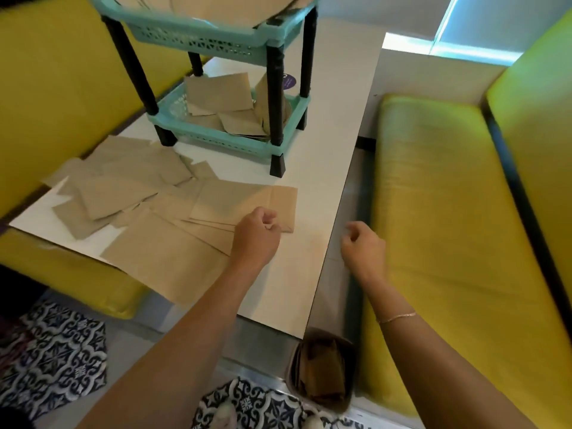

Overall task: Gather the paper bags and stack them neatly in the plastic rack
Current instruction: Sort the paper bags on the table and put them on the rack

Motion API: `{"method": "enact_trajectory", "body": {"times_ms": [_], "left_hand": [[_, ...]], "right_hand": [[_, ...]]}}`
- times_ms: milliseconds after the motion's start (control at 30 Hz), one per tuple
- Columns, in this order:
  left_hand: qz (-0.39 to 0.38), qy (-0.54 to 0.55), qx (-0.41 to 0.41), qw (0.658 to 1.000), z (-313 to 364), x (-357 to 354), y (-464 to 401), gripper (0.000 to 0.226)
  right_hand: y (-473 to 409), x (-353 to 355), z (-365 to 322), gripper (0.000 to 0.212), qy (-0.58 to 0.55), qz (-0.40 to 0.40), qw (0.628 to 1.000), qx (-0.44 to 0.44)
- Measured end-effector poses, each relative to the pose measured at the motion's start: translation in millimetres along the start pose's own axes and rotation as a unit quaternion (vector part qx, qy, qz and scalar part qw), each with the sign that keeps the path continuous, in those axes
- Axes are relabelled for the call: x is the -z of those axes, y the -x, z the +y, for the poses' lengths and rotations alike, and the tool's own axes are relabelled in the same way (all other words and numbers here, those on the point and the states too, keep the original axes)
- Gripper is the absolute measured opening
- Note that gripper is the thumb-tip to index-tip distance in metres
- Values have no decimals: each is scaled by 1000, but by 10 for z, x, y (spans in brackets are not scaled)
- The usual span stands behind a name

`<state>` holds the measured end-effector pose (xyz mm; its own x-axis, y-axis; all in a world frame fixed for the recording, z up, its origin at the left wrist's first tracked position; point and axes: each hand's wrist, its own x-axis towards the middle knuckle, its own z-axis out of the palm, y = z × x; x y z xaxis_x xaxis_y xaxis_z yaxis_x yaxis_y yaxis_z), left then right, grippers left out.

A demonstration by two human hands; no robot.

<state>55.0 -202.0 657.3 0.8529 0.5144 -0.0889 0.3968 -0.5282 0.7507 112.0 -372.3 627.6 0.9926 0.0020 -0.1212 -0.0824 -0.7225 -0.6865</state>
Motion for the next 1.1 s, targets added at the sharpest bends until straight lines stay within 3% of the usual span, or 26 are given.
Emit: {"method": "enact_trajectory", "body": {"times_ms": [133, 267, 367, 500, 600, 733, 833, 967, 1033, 1100], "left_hand": [[16, -69, 30, 997, -290, 305, -248, 30], [-43, -138, 17, 989, -549, 541, -463, 34], [-90, -163, -9, 982, -700, 609, -541, 32], [-108, -160, -28, 981, -803, 682, -624, 31], [-64, -171, -36, 983, -833, 814, -690, 33], [-25, -215, 15, 976, -880, 998, -814, 43], [-51, -218, 66, 972, -861, 1058, -896, 72], [-64, -106, 118, 985, -788, 1084, -987, 91], [-66, -88, 118, 987, -721, 1097, -1005, 77], [-49, -78, 85, 992, -582, 1081, -972, 42]], "right_hand": [[-105, -193, -680, 38, -32, -22, 999, -4], [-193, -619, -1048, 63, 22, -79, 994, -78], [-220, -792, -1189, 69, 30, -80, 987, -139], [-290, -790, -1289, 49, -2, -112, 976, -188], [-281, -679, -1353, 32, 28, -119, 977, -177], [-207, -315, -1428, 32, 36, -91, 980, -172], [-87, 35, -1415, 25, 5, -32, 986, -165], [145, 418, -1242, 32, -18, 55, 985, -163], [251, 541, -1100, 38, -26, 88, 981, -170], [326, 646, -921, 40, -30, 139, 972, -185]]}}
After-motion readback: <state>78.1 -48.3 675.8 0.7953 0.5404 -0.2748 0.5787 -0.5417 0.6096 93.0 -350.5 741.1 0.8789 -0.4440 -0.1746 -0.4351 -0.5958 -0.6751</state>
